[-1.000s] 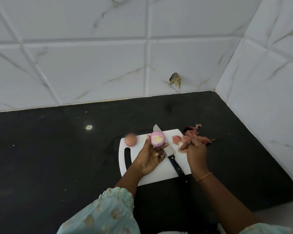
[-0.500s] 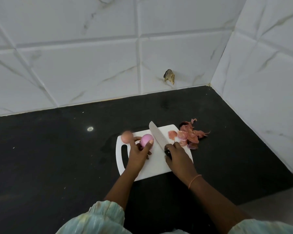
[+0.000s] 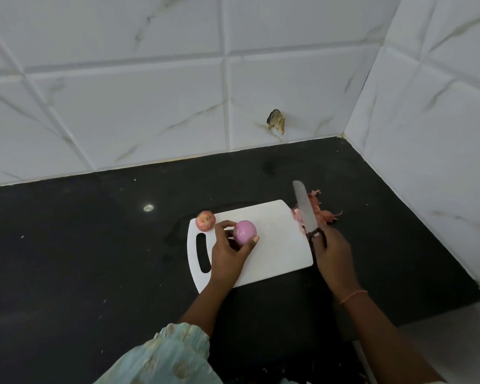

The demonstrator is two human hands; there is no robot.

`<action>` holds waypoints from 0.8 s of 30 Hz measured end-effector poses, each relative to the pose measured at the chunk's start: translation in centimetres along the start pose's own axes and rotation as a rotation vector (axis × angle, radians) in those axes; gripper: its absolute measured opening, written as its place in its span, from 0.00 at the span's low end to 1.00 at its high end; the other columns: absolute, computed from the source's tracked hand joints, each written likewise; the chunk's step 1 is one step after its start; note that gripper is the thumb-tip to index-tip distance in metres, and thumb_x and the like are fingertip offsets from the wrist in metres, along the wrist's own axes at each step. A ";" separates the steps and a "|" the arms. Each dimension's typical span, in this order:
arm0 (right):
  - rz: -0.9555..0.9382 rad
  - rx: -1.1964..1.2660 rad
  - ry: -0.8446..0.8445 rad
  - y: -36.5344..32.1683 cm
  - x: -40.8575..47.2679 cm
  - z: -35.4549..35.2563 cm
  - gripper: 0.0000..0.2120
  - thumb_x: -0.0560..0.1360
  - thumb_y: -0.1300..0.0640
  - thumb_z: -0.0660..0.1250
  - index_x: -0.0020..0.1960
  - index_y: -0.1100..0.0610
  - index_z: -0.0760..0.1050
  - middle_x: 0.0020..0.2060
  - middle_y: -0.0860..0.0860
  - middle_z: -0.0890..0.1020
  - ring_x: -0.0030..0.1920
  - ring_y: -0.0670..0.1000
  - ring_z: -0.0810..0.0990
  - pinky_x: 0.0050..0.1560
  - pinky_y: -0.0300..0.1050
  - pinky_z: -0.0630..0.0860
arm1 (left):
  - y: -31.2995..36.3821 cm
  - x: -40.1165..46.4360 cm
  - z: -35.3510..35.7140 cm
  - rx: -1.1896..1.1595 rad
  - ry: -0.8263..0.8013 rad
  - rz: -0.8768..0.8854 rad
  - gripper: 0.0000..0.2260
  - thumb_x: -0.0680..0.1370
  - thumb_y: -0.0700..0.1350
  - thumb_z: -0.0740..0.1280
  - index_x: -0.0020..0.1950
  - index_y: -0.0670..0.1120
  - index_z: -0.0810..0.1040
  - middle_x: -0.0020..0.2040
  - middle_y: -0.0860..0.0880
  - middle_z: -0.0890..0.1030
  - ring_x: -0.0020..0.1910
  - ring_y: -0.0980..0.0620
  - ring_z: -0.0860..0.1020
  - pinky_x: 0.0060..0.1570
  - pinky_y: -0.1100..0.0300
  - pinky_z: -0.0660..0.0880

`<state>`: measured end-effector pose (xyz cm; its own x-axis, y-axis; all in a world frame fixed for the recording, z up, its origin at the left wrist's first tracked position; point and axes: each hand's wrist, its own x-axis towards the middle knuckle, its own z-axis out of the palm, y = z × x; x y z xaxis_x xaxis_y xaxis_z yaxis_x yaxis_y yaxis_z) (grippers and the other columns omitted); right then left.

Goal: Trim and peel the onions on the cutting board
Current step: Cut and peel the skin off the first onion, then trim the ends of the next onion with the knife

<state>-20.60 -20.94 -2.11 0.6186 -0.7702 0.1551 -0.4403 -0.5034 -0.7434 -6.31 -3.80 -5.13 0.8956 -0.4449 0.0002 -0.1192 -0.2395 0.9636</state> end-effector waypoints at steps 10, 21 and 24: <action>0.250 0.281 0.138 1.4 2.0 -2.7 0.15 0.81 0.49 0.60 0.66 0.50 0.70 0.53 0.56 0.80 0.47 0.54 0.79 0.48 0.55 0.79 | 1.4 0.6 -1.2 -0.048 0.069 0.068 0.26 0.71 0.47 0.78 0.63 0.56 0.69 0.57 0.62 0.74 0.53 0.64 0.77 0.43 0.67 0.77; 0.091 0.117 -0.131 -2.0 0.4 1.8 0.02 0.77 0.56 0.69 0.46 0.54 0.76 0.36 0.48 0.78 0.38 0.47 0.76 0.36 0.40 0.70 | -1.3 0.1 -7.7 0.263 -0.103 0.111 0.27 0.68 0.43 0.77 0.58 0.61 0.68 0.58 0.59 0.74 0.54 0.53 0.77 0.47 0.57 0.80; 0.116 0.143 -0.271 -2.7 0.0 4.2 0.06 0.76 0.55 0.69 0.41 0.55 0.75 0.34 0.50 0.77 0.37 0.49 0.76 0.36 0.41 0.68 | -2.3 -0.2 -8.7 0.335 -0.042 0.028 0.29 0.65 0.49 0.79 0.59 0.60 0.66 0.57 0.58 0.74 0.55 0.55 0.75 0.53 0.51 0.78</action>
<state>-16.69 -17.95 -2.84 0.7290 -0.6772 -0.1002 -0.4337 -0.3436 -0.8329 -2.45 4.34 -5.06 0.8724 -0.4886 0.0075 -0.2836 -0.4937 0.8221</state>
